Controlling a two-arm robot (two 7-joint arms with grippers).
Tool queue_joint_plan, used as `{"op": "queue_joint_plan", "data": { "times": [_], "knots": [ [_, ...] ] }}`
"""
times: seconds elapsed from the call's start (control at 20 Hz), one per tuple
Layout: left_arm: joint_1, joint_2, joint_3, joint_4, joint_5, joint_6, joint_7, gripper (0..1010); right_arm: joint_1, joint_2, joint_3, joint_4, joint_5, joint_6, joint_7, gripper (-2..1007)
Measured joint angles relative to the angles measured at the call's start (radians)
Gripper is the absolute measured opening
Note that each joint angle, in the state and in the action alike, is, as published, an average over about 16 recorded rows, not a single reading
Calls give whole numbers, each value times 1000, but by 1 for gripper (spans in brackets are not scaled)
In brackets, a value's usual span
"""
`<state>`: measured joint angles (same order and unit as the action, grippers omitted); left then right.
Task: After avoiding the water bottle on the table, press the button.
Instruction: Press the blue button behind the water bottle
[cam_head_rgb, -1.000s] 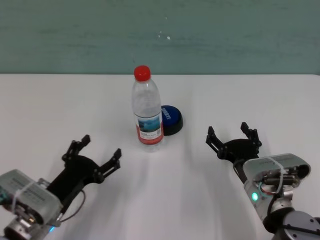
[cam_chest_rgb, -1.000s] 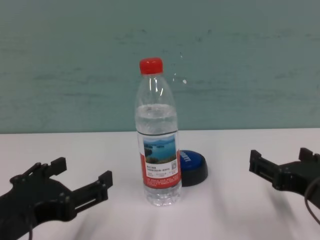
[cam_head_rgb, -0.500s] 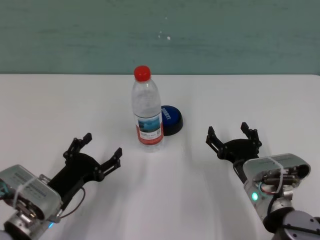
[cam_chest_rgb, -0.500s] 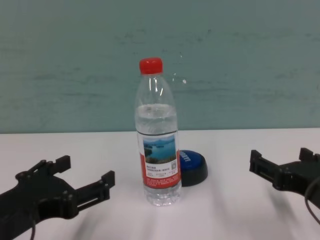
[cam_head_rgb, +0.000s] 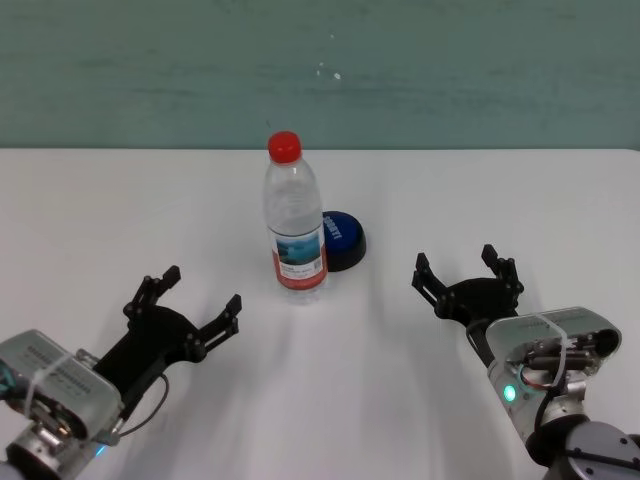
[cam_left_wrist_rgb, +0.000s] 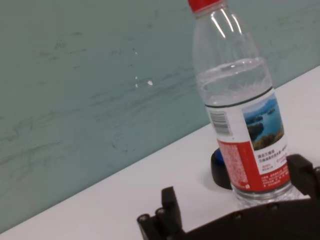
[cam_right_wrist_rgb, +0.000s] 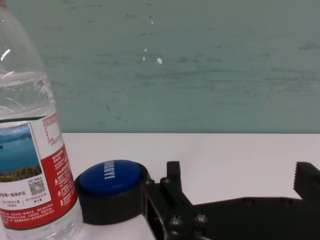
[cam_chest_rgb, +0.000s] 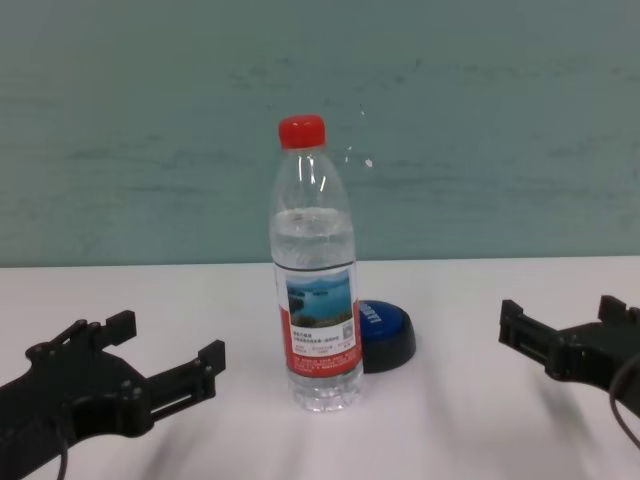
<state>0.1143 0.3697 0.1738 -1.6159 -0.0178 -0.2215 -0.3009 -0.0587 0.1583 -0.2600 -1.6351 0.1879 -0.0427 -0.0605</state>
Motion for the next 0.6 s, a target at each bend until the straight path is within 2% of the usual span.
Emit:
{"op": "queue_joint_plan", "data": {
  "times": [0.35, 0.6],
  "knots": [
    [14, 25, -5, -26, -17, -3, -23, 1000, 0, 0, 0, 0, 0, 0, 0, 1004],
    [40, 59, -28, -50, -39, -14, -41, 1000, 0, 0, 0, 0, 0, 0, 0, 1004]
  ]
}}
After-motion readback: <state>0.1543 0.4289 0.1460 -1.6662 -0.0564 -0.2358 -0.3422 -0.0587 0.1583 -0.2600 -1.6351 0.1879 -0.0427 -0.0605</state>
